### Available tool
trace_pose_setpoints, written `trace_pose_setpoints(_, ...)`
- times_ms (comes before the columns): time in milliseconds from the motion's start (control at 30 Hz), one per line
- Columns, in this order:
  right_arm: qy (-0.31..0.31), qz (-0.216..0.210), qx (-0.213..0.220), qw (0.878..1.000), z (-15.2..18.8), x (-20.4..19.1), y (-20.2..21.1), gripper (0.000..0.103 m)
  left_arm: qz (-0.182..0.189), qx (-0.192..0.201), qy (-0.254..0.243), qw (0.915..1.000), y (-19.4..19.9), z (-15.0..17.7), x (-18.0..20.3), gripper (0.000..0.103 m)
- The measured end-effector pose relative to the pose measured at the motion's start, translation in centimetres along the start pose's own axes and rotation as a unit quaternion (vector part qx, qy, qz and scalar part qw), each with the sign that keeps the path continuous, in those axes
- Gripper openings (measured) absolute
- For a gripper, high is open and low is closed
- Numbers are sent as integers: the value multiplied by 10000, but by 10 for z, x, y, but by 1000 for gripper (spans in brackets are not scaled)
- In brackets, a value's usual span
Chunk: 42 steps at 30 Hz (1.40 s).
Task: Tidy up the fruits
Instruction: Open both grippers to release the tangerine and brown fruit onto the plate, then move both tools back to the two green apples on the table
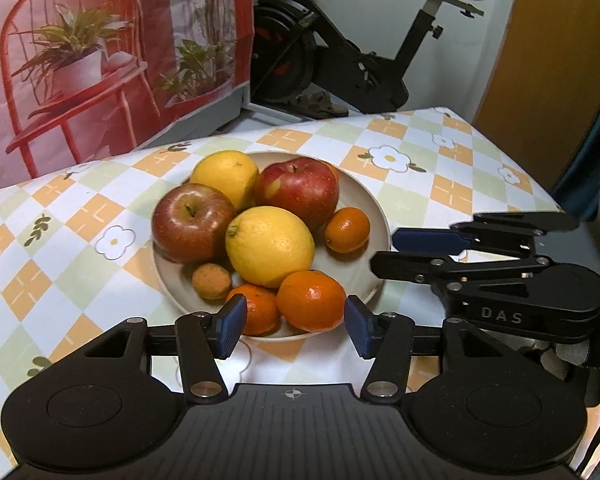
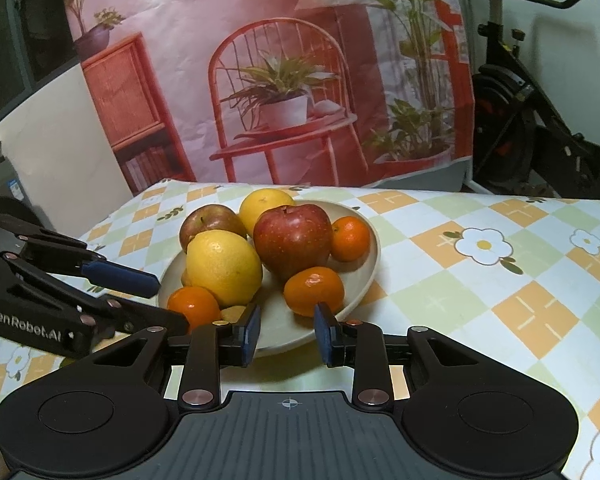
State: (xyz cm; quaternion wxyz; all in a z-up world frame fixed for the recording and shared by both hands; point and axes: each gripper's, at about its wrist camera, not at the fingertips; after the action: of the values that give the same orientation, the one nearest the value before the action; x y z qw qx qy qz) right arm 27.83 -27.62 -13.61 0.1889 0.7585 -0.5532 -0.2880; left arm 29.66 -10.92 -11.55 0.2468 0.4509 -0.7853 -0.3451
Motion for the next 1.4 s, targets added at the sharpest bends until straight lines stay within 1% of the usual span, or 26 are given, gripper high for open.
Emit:
trace_pose_setpoints(133, -88, 22, 74, 9999, 1, -3, 12, 29, -72, 137, 115, 9998, 15, 2, -8, 57)
trace_pose_setpoints(300, -104, 3, 104, 9999, 2, -15, 24, 30, -208, 296, 322, 9988, 37, 7, -26, 57)
trace_pose_setpoints(433, -68, -57, 95, 9999, 6, -32, 33, 32, -352, 365, 478, 9976, 55, 18, -44, 57)
trace_pose_setpoints(533, -22, -114, 55, 9999, 10, -46, 37, 34, -374, 377, 588, 9969, 65, 30, -53, 57)
trace_pose_setpoints(567, 0, -134, 29, 9999, 12, -51, 37, 34, -365, 379, 623, 9967, 68, 34, -56, 57)
trace_pose_setpoints(633, 58, -174, -39, 9998, 16, -62, 38, 39, -334, 371, 698, 9963, 71, 43, -60, 57)
trace_pose_setpoints(833, 293, -365, -287, 9985, 28, -94, 39, 46, -229, 372, 946, 9946, 74, 61, -69, 56)
trace_pose_setpoints(1100, 651, -612, -599, 9942, 36, -126, 34, 50, -172, 432, 1081, 9930, 77, 73, -77, 56)
trace_pose_setpoints(1400, 824, -592, -1024, 9896, 47, -135, 17, 50, -112, 400, 1161, 9924, 75, 80, -80, 56)
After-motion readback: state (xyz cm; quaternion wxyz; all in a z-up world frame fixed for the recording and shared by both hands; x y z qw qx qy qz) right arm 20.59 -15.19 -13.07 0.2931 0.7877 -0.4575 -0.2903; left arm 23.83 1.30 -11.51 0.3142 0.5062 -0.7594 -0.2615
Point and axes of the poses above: each gripper's, at about its wrist camera, not at the fingertips, and y roughly against the way its jaws point, x to its right, z to its underside, and after that the axes turned 2 degrees about y, right-handed
